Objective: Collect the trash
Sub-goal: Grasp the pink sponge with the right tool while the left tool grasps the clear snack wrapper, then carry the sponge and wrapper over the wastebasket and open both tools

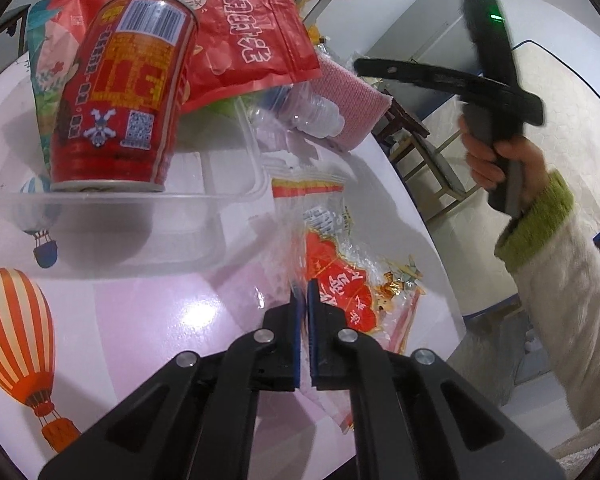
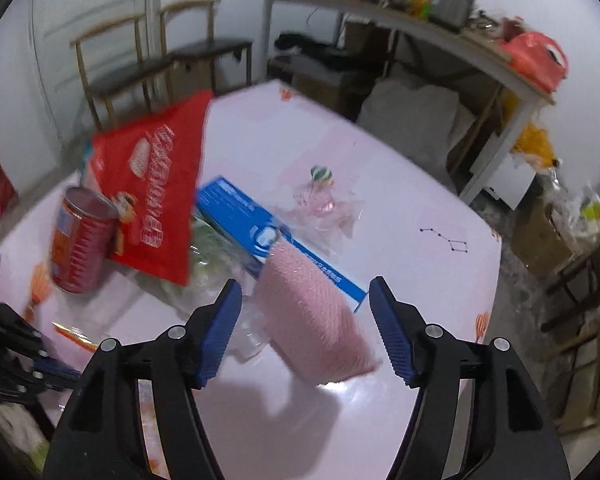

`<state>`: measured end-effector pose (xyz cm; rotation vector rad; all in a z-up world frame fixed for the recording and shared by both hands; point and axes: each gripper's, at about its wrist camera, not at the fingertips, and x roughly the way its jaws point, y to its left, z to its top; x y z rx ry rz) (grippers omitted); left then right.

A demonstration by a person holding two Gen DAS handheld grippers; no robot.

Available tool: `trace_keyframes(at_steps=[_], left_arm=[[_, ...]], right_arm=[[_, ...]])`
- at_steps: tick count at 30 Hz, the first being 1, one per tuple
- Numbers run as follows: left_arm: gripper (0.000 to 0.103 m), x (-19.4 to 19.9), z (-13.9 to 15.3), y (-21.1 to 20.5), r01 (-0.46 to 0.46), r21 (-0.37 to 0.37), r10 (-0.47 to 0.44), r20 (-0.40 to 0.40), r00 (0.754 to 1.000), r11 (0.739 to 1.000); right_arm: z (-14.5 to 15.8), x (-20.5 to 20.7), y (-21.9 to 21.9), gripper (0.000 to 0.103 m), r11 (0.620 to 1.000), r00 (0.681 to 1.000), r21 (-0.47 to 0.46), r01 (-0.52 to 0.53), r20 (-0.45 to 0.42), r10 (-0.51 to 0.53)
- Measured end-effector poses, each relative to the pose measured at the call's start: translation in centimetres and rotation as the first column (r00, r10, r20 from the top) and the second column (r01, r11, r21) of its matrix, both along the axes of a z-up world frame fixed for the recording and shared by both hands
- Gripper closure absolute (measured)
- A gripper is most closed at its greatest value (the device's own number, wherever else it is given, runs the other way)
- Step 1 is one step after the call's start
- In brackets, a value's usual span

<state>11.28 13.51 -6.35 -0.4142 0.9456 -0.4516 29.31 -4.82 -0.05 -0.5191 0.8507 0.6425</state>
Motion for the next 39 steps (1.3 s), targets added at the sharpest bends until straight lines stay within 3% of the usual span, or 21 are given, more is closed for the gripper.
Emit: trace_keyframes(at_steps=[4,8,19,28,39], left_arm=[[0.101,0.2,0.0,-0.1,0.006,0.006,-0.006,0.000,1.000,1.000],[0.101,0.1,0.0,0.1,0.009,-0.002,-0.009,0.001,1.000,1.000],[0.101,-0.2,0.1,-0.3,0.010,-0.001,-0.010,0.008,1.000,1.000],[0.101,-0.5,0.5,-1.1,0.013,0.005,-0.013,0.014,1.000,1.000],[0.103,-1.0,2.2,-2.7,0.023,0.014,-0.024,0.054,0.998,1.000]], right_arm=[[-1.9,1.3,0.6,0.040,0.998,0.999,-0.060,-0.009,-0.034,0.006],[-2.3,1.4,0.7,0.056,0.997,0.999,-0.075,-0.008,-0.054,0.004],[-1.3,-1.9,-1.0,0.072,0.987,0.996,-0.139,0.081,0.039,-0.076],[0.1,-5.6,-4.7,0.075,0.977,0.976,-0.048,0.208,0.081,-0.204],[1.7,-12.0,-10.6,0.076,0.916,0.917,0.135,0.377,0.084,-0.390]])
